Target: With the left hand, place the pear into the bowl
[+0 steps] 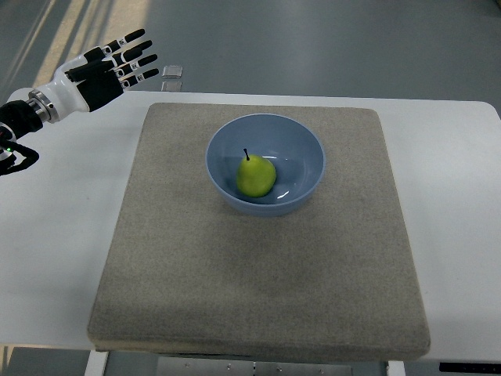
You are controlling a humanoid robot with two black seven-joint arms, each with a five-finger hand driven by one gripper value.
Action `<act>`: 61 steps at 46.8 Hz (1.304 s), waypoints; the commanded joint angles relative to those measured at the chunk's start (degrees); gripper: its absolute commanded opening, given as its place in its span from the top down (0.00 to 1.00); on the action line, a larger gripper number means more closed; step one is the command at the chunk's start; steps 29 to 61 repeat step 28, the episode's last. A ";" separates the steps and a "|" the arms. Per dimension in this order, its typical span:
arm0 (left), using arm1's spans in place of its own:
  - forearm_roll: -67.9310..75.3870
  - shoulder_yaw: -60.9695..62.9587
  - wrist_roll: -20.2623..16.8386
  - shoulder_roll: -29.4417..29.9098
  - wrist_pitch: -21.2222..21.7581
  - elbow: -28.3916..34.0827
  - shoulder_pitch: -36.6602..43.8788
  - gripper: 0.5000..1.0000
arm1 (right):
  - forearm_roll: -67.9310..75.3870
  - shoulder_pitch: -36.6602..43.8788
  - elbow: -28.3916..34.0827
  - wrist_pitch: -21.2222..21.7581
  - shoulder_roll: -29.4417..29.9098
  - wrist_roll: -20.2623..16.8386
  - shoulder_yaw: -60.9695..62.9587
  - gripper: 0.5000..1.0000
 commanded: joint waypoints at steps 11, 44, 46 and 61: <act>-0.08 -0.21 0.00 0.20 -0.38 -0.12 -0.04 0.01 | 0.26 -0.02 0.18 0.70 0.00 0.00 0.15 0.15; -0.08 -0.47 0.00 0.02 -0.38 -0.20 -0.04 0.01 | 0.09 -0.37 0.44 0.70 0.00 0.09 0.15 0.15; -0.08 -0.47 0.00 0.02 -0.38 -0.20 -0.04 0.01 | 0.09 -0.37 0.44 0.70 0.00 0.09 0.15 0.15; -0.08 -0.47 0.00 0.02 -0.38 -0.20 -0.04 0.01 | 0.09 -0.37 0.44 0.70 0.00 0.09 0.15 0.15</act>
